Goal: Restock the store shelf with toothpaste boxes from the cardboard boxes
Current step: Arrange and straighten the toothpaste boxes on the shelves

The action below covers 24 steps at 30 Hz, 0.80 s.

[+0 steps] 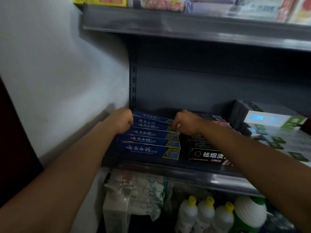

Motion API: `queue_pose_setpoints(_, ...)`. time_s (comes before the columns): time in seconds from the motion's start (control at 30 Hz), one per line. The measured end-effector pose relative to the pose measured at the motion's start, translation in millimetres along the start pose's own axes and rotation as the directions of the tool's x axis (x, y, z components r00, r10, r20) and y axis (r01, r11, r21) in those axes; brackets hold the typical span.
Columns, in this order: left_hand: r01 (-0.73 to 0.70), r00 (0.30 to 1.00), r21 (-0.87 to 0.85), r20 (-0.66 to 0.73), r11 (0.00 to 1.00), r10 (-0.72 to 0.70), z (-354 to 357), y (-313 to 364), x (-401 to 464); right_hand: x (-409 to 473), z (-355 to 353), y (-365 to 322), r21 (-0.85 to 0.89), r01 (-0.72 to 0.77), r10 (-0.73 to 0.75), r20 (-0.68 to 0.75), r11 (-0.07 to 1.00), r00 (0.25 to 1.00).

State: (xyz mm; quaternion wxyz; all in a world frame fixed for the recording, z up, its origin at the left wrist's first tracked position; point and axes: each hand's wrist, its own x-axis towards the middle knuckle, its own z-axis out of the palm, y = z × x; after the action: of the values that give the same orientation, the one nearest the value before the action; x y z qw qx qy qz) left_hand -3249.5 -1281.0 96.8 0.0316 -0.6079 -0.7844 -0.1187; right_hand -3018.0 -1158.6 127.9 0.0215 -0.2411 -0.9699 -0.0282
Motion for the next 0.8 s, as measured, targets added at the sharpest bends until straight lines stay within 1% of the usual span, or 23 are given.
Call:
queue_pose_setpoints(0.13, -0.003, 1.000, -0.010, -0.015, 1.000, 0.003, -0.6, -0.4, -3.5, 0.5, 3.9, -0.6, 0.020, 0.031, -0.031, -0.004, 0.999, 1.000)
queue_pose_setpoints(0.23, -0.002, 1.000, -0.032, -0.028, 0.999, 0.001, -1.3, 0.5, -5.9, 0.7, 6.0, -2.6, 0.058, 0.023, -0.023, 0.004, 0.998, 1.000)
queue_pose_setpoints(0.37, -0.001, 0.999, -0.034, -0.045, 0.999, -0.001, -1.9, 1.9, -9.3, -2.0, 5.3, -1.7, 0.092, 0.004, -0.002, -0.022, 0.996, 1.000)
queue_pose_setpoints(0.47, -0.001, 0.998, -0.031, -0.066, 1.000, -0.001, -1.2, 3.4, -10.8, -2.2, 5.2, -3.5, 0.092, 0.013, -0.010, -0.028, 0.996, 1.000)
queue_pose_setpoints(0.63, -0.004, 0.997, -0.042, -0.075, 0.999, 0.001, -1.4, 0.9, -11.1, -5.0, 6.1, -8.5, 0.110, 0.039, -0.037, -0.020, 0.993, 0.999)
queue_pose_setpoints(0.8, -0.001, 0.998, -0.050, -0.067, 0.999, -0.003, -1.0, 0.9, -11.1, -6.0, 4.1, -9.5, 0.135, 0.018, -0.017, -0.007, 0.991, 1.000)
